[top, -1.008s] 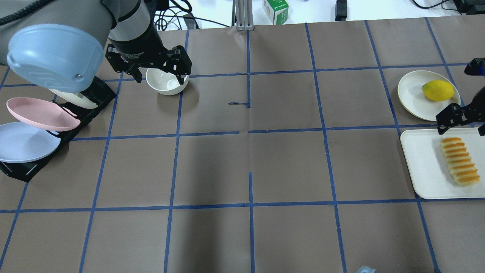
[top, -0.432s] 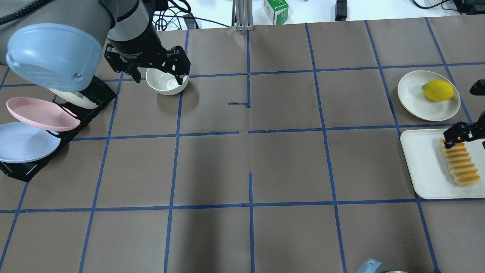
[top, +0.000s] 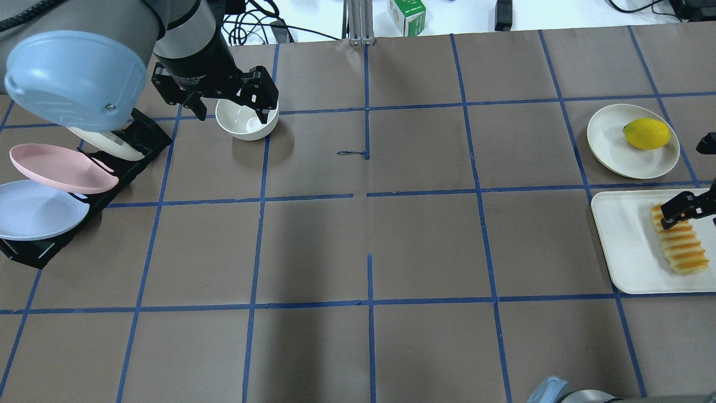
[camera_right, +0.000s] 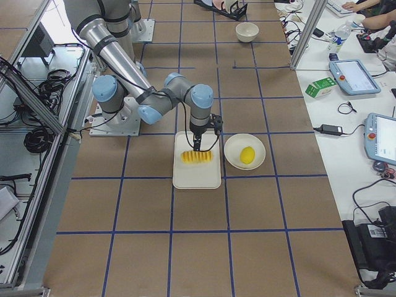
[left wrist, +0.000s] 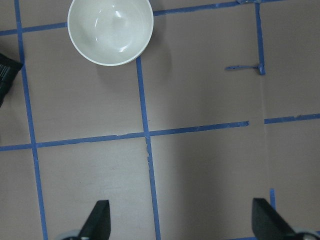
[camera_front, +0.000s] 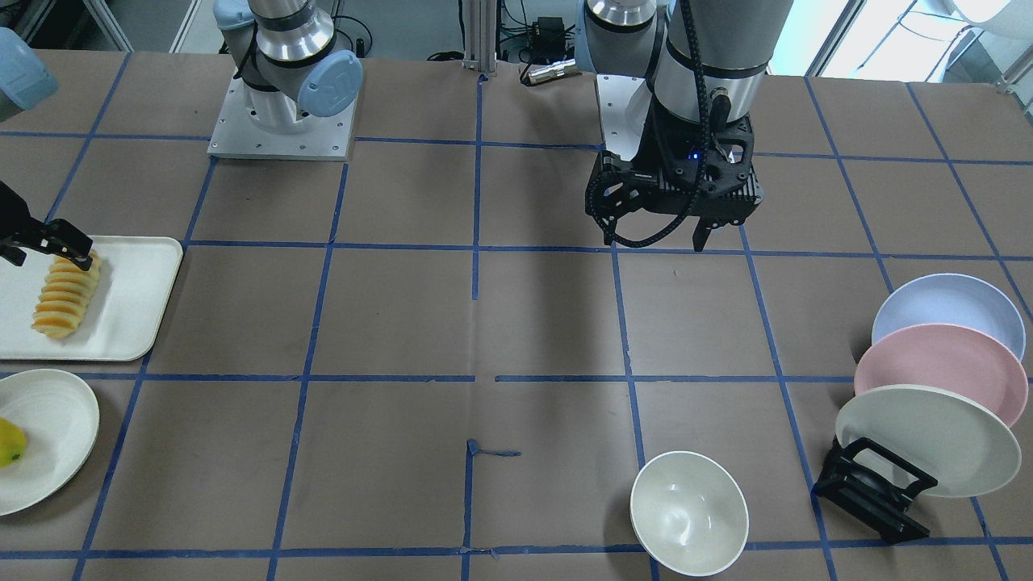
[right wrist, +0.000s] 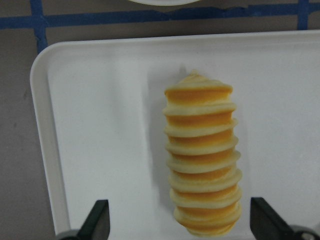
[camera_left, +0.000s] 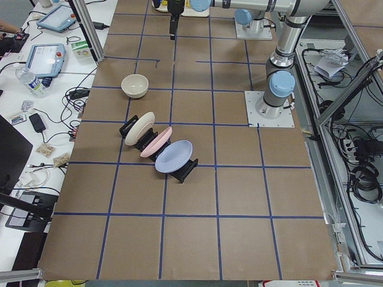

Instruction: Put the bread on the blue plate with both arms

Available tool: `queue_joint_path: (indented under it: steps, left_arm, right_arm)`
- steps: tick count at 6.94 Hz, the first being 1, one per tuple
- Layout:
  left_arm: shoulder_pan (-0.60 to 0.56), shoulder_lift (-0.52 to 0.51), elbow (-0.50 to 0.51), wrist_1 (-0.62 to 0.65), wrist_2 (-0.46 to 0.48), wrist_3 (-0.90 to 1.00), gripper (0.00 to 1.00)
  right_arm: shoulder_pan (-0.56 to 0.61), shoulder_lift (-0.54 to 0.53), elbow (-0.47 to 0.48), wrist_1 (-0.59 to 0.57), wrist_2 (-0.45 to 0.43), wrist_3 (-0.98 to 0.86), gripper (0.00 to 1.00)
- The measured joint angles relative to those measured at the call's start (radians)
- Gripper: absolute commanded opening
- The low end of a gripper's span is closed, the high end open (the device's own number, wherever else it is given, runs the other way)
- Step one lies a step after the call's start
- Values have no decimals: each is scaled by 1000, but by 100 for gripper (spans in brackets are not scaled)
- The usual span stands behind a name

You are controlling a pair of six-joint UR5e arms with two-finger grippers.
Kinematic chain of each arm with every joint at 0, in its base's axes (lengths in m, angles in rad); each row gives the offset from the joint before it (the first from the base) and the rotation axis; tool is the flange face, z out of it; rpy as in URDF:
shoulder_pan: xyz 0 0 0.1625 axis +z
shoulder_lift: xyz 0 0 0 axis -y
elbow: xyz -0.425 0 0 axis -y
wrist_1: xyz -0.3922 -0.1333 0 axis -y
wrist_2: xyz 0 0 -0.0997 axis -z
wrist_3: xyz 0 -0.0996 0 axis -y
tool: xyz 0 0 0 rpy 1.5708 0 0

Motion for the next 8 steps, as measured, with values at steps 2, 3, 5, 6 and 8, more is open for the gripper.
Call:
queue_joint_path:
  steps: [2,3,5,6,8]
  left_arm:
    - [40,-1,4,-12,-53,12,100]
    - [41,4,1,-14,-51,13,100]
    - [39,10,3,-41,-33,12,100]
    - [38,13,2,-50,-29,11,100]
    - [38,16,-2,-52,-29,12,100]
  right_arm:
    - [-8,50,0,-66,-7,-47,100]
    - [-9,67,0,-76,-5,-54,100]
    - [-10,114,1,-126,-7,-93,100]
    - [-10,130,1,-143,-8,-106,100]
    - [-11,157,2,-150,-9,-112,100]
